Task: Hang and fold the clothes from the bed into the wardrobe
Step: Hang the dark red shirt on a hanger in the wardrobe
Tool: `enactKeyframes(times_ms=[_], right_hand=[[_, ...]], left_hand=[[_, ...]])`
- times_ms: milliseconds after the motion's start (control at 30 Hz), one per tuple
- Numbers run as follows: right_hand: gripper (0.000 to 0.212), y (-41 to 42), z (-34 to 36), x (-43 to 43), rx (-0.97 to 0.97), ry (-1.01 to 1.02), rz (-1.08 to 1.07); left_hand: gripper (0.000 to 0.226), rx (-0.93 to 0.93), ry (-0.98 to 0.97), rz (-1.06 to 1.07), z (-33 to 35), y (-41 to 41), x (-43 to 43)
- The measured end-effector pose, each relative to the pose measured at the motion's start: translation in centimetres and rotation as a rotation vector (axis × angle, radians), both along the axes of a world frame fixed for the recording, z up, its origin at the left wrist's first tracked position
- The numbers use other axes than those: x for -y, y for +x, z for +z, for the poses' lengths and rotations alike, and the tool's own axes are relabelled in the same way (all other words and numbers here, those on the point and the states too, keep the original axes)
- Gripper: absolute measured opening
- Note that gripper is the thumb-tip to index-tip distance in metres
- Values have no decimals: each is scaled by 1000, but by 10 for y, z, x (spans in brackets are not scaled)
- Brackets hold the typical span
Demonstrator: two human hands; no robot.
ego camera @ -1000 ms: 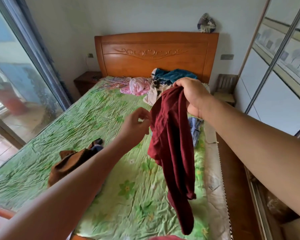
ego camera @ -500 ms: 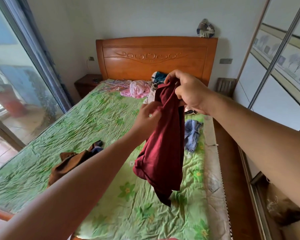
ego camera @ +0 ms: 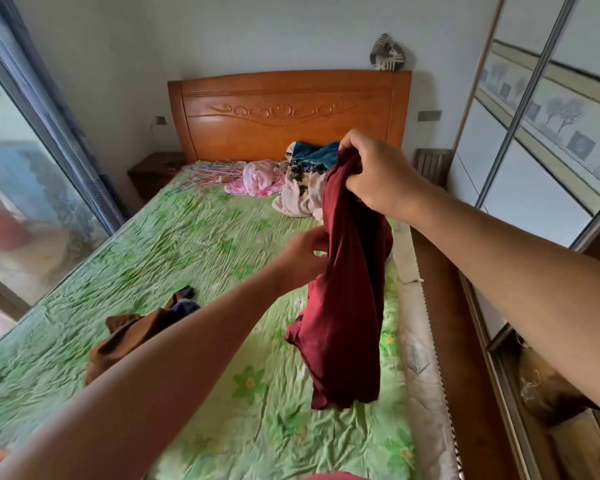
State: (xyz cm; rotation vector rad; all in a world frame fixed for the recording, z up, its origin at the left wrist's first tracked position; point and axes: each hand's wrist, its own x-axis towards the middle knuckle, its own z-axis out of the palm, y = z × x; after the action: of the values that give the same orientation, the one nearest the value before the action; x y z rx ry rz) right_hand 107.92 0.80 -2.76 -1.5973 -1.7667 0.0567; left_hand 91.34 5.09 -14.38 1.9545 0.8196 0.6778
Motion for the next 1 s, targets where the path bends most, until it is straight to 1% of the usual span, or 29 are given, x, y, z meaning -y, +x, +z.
enactKeyframes(times_ms=[67,133,200,300,333,400,467,533,567,600,667,700,733,767,833,867,933,1000], right_hand=[[33,8,-3,2,82,8,-79],[33,19,-6,4,214,5,-189],[31,34,-10,6,332,-83,-312],[19,50,-17,9,488,-310,-456],[17,53,-20,9,524,-348,-491],[17,55,-25,7,555,-360,-537],[22,56,-28,3,569,-339,-559],[24,60,-29,-1,601,-314,-540],[21,62,-30,-4,593,-319,-494],[16,63,-31,-5,540,-330,-430],[8,66,-32,-6,357,-342,-333],[8,66,-33,-6,287,-323,-310],[9,66,-33,-6,257,-296,-293],[10,64,-34,-6,267,-274,-277],[10,59,-36,-8,350,-246,-242],[10,55,-37,-9,383,-238,-220],[12,50,-38,-12,379,-227,-175],[15,47,-38,-17,278,-208,-160]], left_hand=[[33,37,-54,53,-6,1,-2],[28,36,-15,155,-9,-2,-11],[26,13,59,253,-8,-10,-23],[19,-95,292,323,1,-27,-43],[16,-129,374,328,5,-32,-49],[14,-175,519,315,14,-40,-58],[15,-235,655,284,24,-47,-65],[17,-312,762,250,33,-56,-69],[20,-354,780,234,38,-62,-70],[24,-401,783,223,43,-68,-71],[36,-508,777,220,53,-83,-71],[40,-542,780,225,58,-90,-72],[39,-549,798,233,63,-97,-73],[34,-530,835,247,68,-103,-74],[21,-479,927,291,80,-112,-76],[18,-464,948,323,87,-116,-77],[22,-480,945,392,102,-121,-77],[27,-541,970,459,114,-126,-79]])
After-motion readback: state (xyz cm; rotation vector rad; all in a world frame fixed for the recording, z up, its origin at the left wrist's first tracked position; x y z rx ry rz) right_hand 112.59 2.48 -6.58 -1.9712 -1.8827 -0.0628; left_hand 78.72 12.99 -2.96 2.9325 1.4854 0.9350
